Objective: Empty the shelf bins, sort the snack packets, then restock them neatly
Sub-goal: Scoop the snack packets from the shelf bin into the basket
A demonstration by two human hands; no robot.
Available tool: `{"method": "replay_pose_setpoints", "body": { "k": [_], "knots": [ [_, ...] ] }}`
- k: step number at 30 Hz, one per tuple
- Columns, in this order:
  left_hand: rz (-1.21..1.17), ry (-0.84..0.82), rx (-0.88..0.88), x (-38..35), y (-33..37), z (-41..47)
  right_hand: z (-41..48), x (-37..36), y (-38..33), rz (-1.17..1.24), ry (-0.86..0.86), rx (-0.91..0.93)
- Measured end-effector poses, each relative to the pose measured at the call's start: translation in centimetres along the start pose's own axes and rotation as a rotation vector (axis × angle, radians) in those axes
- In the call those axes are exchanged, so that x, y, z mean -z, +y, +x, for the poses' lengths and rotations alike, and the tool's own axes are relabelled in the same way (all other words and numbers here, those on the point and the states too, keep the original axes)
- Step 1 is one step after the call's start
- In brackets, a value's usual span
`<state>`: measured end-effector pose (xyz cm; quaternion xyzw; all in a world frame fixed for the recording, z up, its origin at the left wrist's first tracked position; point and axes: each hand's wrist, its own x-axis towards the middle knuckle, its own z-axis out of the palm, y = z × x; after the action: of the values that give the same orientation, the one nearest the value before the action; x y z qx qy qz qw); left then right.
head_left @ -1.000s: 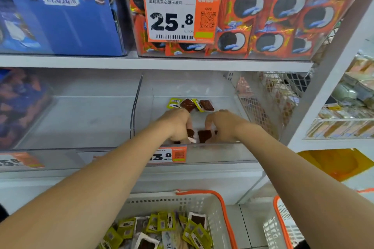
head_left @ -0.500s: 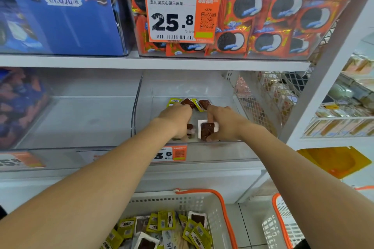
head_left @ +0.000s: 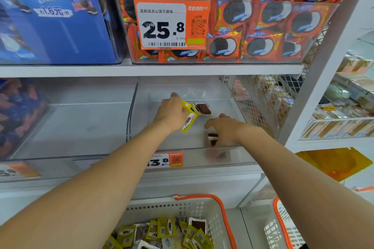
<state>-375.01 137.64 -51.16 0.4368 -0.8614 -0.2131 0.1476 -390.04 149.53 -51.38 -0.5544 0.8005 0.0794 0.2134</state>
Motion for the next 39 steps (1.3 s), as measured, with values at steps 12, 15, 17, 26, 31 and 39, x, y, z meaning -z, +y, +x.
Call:
{"method": "replay_pose_setpoints", "body": {
  "k": [12, 15, 17, 26, 31, 39],
  "knots": [
    [0.165, -0.325, 0.061, -2.7, -0.8, 5.2, 1.1, 0.7, 0.0, -0.058, -0.019, 0.029],
    [0.320, -0.490, -0.058, -3.2, -0.6, 5.6, 1.6, 0.3, 0.4, -0.024, -0.040, 0.052],
    [0.445, -0.550, -0.099, -3.5, -0.5, 5.2, 1.8, 0.1, 0.5, -0.023, -0.049, 0.054],
    [0.527, -0.691, -0.210, -0.4, 0.3, 2.8, 1.6, 2.3, 2.3, 0.402, 0.248, 0.103],
    [0.434, -0.628, -0.248, -0.5, -0.8, 1.3, 2.7, 0.2, 0.5, 0.191, -0.006, 0.074],
    [0.392, -0.569, -0.207, 0.1, -2.0, 0.7, 2.6, -0.1, -1.4, 0.064, 0.070, 0.090]
  ]
}}
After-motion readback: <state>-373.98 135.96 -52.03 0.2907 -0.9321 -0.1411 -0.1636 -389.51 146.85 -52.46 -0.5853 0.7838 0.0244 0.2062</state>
